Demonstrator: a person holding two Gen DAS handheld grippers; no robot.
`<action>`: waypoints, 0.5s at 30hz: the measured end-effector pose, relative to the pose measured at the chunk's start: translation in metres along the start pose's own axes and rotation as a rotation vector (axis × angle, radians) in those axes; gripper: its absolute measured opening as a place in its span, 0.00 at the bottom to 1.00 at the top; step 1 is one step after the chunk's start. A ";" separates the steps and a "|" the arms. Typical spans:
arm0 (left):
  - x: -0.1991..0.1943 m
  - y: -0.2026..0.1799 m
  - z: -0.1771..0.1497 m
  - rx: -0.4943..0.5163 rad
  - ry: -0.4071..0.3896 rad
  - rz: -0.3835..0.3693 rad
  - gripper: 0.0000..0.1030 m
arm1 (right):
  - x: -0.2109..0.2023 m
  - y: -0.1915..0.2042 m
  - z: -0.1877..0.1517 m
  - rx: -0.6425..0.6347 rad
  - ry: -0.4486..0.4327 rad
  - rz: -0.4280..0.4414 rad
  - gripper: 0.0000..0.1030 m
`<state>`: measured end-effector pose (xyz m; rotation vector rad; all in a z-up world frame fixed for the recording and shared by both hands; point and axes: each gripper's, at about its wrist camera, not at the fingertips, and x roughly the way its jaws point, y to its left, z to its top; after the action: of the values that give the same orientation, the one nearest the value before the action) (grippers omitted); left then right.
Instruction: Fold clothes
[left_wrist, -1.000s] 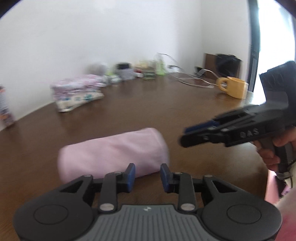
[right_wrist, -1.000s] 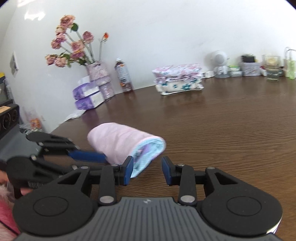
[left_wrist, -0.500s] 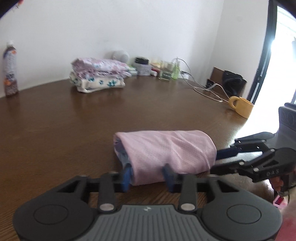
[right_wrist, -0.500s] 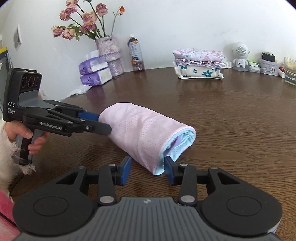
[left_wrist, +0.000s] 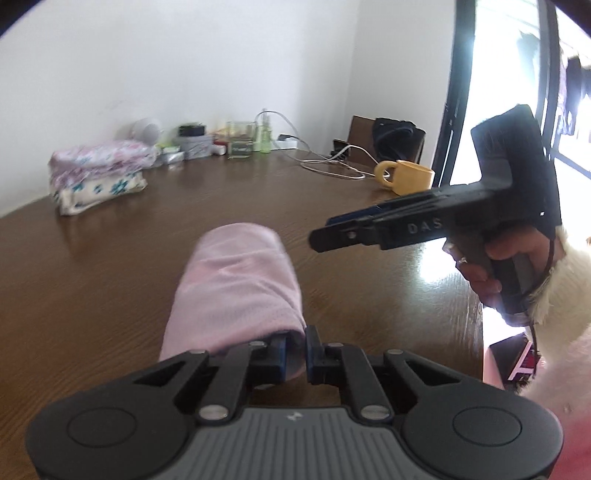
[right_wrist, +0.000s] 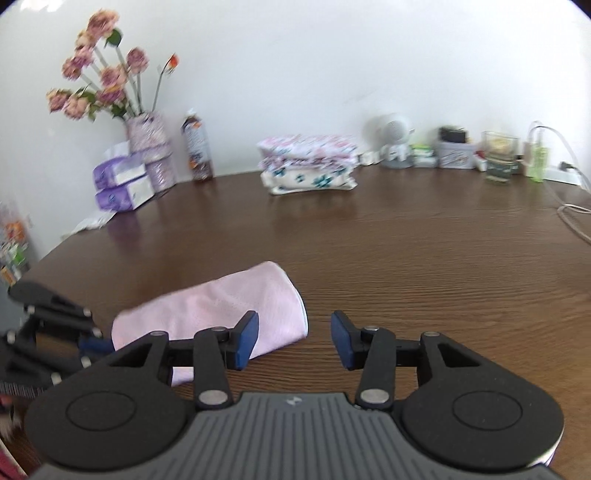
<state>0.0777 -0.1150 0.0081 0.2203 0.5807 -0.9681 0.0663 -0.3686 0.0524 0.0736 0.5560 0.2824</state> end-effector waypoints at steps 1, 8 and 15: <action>0.007 -0.011 0.003 0.013 -0.002 0.004 0.09 | -0.004 -0.003 -0.003 0.006 -0.006 -0.009 0.43; 0.016 -0.049 0.007 0.034 -0.008 0.003 0.28 | -0.034 -0.012 -0.023 0.005 -0.020 -0.023 0.44; -0.039 -0.036 -0.010 0.004 -0.029 0.088 0.34 | -0.043 0.025 -0.036 -0.140 -0.007 0.094 0.44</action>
<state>0.0280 -0.1032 0.0238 0.2329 0.5389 -0.8863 0.0056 -0.3568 0.0475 -0.0347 0.5250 0.4117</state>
